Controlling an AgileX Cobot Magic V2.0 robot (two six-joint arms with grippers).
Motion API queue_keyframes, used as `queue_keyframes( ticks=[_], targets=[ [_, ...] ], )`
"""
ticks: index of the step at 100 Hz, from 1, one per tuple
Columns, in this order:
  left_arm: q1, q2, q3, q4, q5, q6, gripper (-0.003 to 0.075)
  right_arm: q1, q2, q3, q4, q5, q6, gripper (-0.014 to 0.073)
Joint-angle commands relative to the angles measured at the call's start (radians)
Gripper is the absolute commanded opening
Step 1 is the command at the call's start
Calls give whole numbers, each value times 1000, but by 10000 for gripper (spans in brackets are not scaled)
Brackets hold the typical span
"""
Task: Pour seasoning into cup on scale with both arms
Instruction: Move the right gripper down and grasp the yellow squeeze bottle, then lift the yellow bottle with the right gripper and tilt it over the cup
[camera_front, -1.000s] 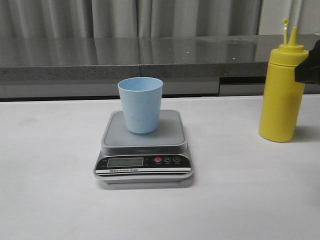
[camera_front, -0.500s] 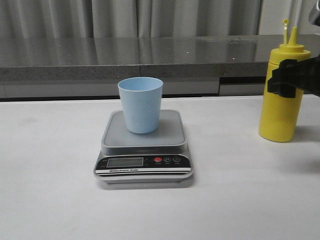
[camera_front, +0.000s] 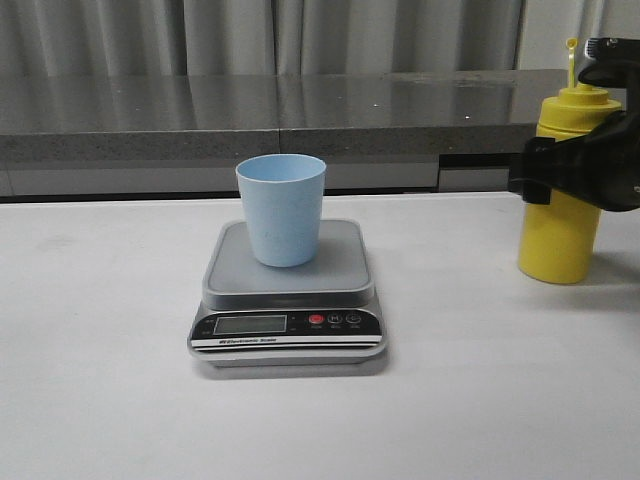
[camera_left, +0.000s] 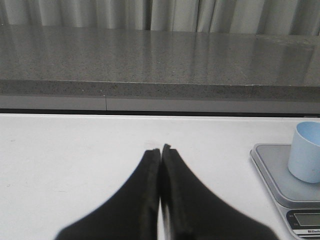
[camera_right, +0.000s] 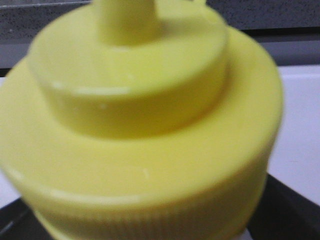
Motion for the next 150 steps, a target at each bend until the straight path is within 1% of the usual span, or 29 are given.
queue_keyframes(
  ticks=[1,6,13,25,32,39,44,61,70,75,82,93,106,116,132,141,150],
  targets=[
    [3,14,-27,-9,-79,-8,-20,1,-34,-29,24,-96,1,642],
    [3,14,-27,-9,-79,-8,-20,1,-32,-29,40,-95,1,618],
    [3,14,-27,-9,-79,-8,-20,1,-28,-29,58,-94,1,539],
    [3,14,-27,-9,-79,-8,-20,1,-25,-29,64,-87,1,331],
    [3,14,-27,-9,-79,-8,-20,1,-25,-29,63,-87,1,241],
    [3,14,-27,-9,-79,-8,-20,1,-25,-29,63,-87,1,184],
    [3,14,-27,-9,-79,-8,-20,1,-25,-29,63,-87,1,164],
    [3,14,-27,-9,-79,-8,-20,1,-50,-29,33,-80,1,161],
    [3,14,-27,-9,-79,-8,-20,2,-105,-42,-14,-23,1,161],
    [3,14,-27,-9,-79,-8,-20,2,-138,-63,-48,40,1,161],
    [3,14,-27,-9,-79,-8,-20,3,-182,-115,-106,172,1,161],
    [3,14,-27,-9,-79,-8,-20,19,-231,-228,-190,437,1,161],
    [3,14,-27,-9,-79,-8,-20,69,-244,-397,-279,730,0,161],
    [3,14,-27,-9,-79,-8,-20,122,-244,-512,-339,903,0,161],
    [3,14,-27,-9,-79,-8,-20,207,-243,-630,-412,1070,0,161],
    [3,14,-27,-9,-79,-8,-20,255,-240,-660,-457,1107,-3,161],
    [3,14,-27,-9,-79,-8,-20,303,-229,-679,-532,1139,-12,161]
  ],
)
